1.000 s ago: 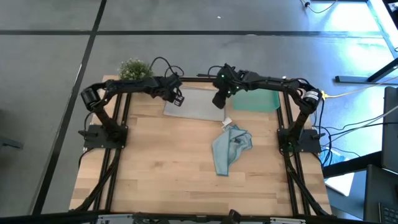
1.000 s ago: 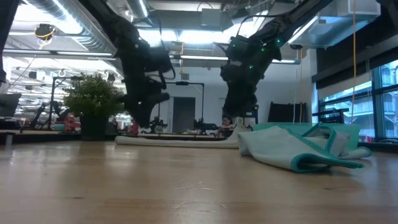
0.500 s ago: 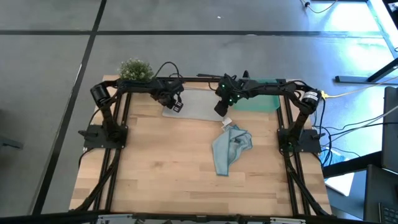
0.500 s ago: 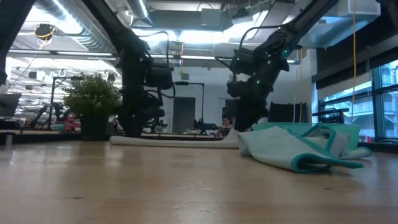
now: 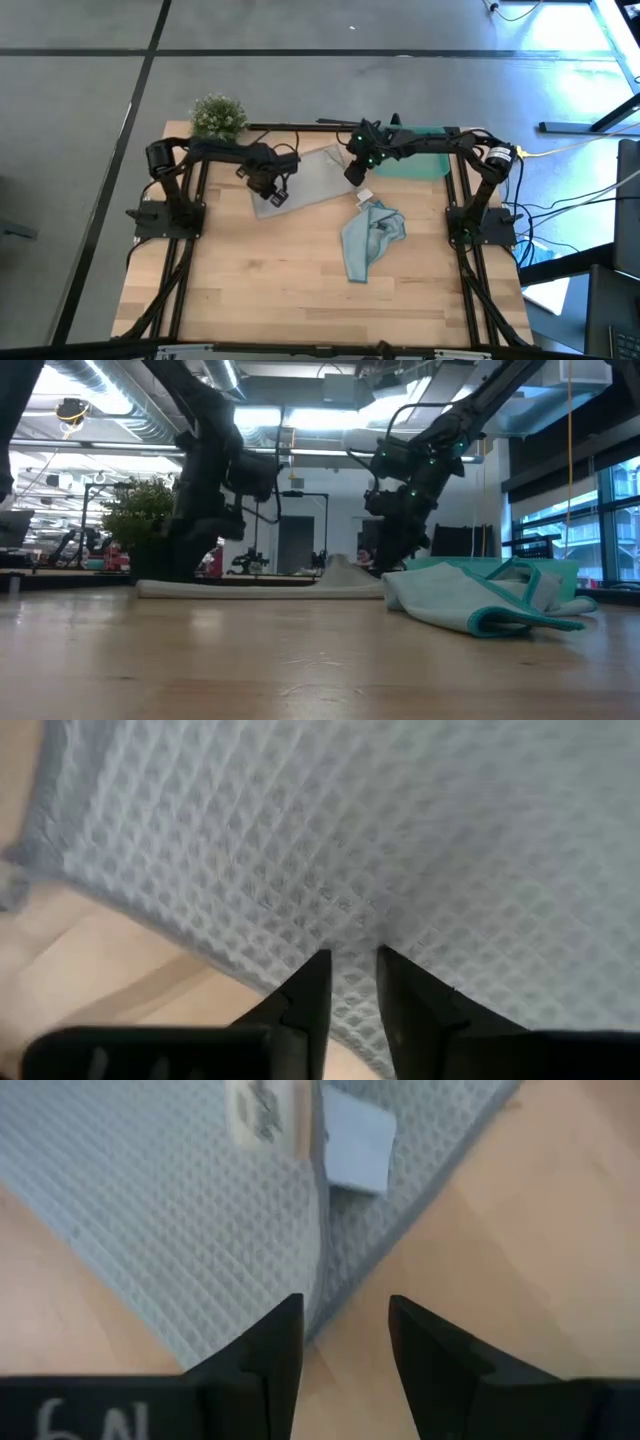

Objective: Roll microfiber towels into tight, uniform cylinder then place into a basket
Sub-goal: Roll the grey microfiber towel

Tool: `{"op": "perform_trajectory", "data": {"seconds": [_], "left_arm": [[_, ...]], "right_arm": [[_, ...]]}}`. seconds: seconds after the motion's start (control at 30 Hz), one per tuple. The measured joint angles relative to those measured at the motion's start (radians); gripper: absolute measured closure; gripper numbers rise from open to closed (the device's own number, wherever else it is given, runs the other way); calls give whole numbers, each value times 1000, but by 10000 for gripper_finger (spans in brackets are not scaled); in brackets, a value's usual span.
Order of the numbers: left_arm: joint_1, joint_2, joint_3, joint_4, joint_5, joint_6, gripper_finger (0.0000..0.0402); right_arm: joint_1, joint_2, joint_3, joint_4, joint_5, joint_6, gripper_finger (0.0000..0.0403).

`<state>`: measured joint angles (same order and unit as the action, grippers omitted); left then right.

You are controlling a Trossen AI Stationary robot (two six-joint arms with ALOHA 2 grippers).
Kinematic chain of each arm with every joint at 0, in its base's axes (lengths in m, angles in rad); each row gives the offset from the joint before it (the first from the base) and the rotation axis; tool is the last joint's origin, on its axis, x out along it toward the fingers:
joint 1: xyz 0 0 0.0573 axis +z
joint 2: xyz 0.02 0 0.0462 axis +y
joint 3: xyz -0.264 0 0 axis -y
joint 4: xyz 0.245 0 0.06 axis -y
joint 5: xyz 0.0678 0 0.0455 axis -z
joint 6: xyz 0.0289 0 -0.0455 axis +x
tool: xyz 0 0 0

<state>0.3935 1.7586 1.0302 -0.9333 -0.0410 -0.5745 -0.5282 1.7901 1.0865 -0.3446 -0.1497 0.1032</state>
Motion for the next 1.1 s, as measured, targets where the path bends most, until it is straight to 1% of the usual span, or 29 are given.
{"op": "perform_trajectory", "data": {"seconds": [0.17, 0.23, 0.3, 0.37, 0.4, 0.47, 0.67, 0.8, 1.0, 1.1], "left_arm": [[-5, -103, 0, 0, -13, -27, 324], [2, -150, 0, -1, -50, -27, 324], [13, -185, 2, 2, -119, -23, 324], [33, -201, 2, 5, -178, 0, 324], [45, -202, 2, 6, -193, 11, 324], [70, -192, 2, 8, -197, 28, 324], [111, -108, 2, 31, -196, 35, 324], [102, -54, 2, 67, -187, 41, 324], [100, 5, 3, 69, -171, 61, 324], [100, 28, 3, 62, -155, 61, 324]], "right_arm": [[0, 0, 69, -34, 0, -3, 253], [0, 0, 102, -54, -11, -3, 253], [5, 0, 124, -43, -78, -7, 253], [24, 0, 130, 11, -180, -29, 253], [39, 0, 130, 30, -218, -41, 253], [74, 6, 130, 52, -243, -60, 253], [135, 87, 129, 68, -230, -55, 253], [155, 149, 129, 72, -165, -55, 253], [137, 173, 128, 62, -154, -55, 253], [119, 173, 128, 65, -113, -55, 253]]}}
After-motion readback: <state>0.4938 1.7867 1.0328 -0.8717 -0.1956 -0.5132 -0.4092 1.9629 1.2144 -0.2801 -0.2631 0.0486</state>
